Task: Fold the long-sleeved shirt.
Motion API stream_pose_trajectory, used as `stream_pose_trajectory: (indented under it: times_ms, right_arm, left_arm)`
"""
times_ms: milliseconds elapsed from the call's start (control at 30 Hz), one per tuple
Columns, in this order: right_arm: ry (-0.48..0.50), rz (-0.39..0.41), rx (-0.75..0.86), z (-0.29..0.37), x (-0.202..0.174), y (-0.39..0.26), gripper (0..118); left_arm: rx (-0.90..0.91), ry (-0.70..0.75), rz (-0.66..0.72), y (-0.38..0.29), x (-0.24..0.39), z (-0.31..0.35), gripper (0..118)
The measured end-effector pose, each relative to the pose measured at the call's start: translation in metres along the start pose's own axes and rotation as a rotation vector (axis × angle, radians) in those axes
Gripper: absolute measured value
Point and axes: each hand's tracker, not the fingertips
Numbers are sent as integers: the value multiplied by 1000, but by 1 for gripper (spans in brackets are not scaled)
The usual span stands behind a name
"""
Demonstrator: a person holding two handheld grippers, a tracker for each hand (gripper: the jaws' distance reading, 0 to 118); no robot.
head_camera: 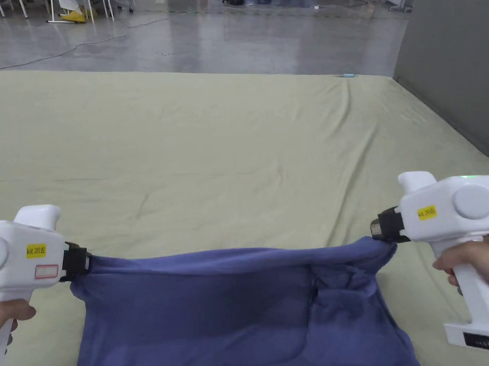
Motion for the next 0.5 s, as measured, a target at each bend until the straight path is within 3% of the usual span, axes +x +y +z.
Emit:
stream_pose_trajectory:
  times_ms: [167, 300, 433, 500]
  right_arm:
    - [3, 40, -106, 14, -4, -80, 4]
    - [-18, 70, -232, -12, 4, -119, 4]
    - [-59, 131, -312, -34, 2, -132, 4]
    - [-58, 118, -306, -41, 1, -132, 4]
  left_arm:
    - [-171, 4, -89, -65, 13, -2, 0]
    - [-305, -47, -67, -101, 18, -20, 0]
    - [-309, 22, -135, -112, 22, -36, 0]
    - [-292, 13, -100, -111, 19, -38, 0]
